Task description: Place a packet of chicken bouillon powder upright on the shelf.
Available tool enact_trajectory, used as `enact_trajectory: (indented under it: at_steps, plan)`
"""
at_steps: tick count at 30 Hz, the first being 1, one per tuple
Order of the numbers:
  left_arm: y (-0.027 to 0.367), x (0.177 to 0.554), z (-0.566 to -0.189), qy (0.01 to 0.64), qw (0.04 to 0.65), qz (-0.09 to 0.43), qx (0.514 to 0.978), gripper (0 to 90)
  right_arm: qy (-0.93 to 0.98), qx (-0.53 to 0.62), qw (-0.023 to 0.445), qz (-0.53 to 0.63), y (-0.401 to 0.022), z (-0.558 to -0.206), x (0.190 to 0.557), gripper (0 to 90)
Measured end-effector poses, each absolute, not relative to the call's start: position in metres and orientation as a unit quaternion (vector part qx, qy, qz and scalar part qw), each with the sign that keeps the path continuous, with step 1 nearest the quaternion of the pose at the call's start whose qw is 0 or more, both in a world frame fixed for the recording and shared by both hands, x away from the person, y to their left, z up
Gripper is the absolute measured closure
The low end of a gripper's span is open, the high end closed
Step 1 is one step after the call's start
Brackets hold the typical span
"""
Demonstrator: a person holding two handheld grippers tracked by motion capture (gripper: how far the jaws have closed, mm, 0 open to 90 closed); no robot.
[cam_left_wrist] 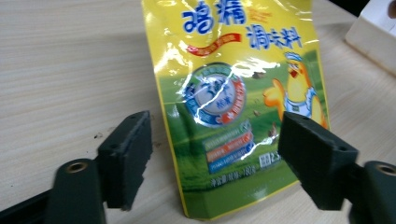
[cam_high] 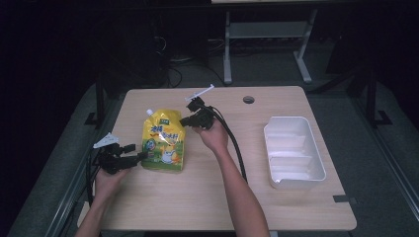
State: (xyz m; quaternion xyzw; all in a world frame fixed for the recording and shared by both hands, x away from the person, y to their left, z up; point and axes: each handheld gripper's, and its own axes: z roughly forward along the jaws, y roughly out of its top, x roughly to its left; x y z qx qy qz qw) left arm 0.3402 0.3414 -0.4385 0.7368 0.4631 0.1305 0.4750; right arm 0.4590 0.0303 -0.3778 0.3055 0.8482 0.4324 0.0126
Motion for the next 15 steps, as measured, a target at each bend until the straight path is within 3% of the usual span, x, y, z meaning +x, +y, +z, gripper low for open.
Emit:
enact_trajectory:
  at_steps: [7, 15]
  plan:
    - [0.35, 0.341, -0.437, 0.455, 0.502, 0.109, 0.727, 22.0, 0.851, 0.265, 0.021, 0.453, 0.03, -0.359, 0.434, 90.0]
    - [0.353, 0.342, -0.436, 0.433, 0.52, 0.079, 0.732, 26.2, 0.857, 0.211, 0.027, 0.47, 0.031, -0.343, 0.404, 90.0]
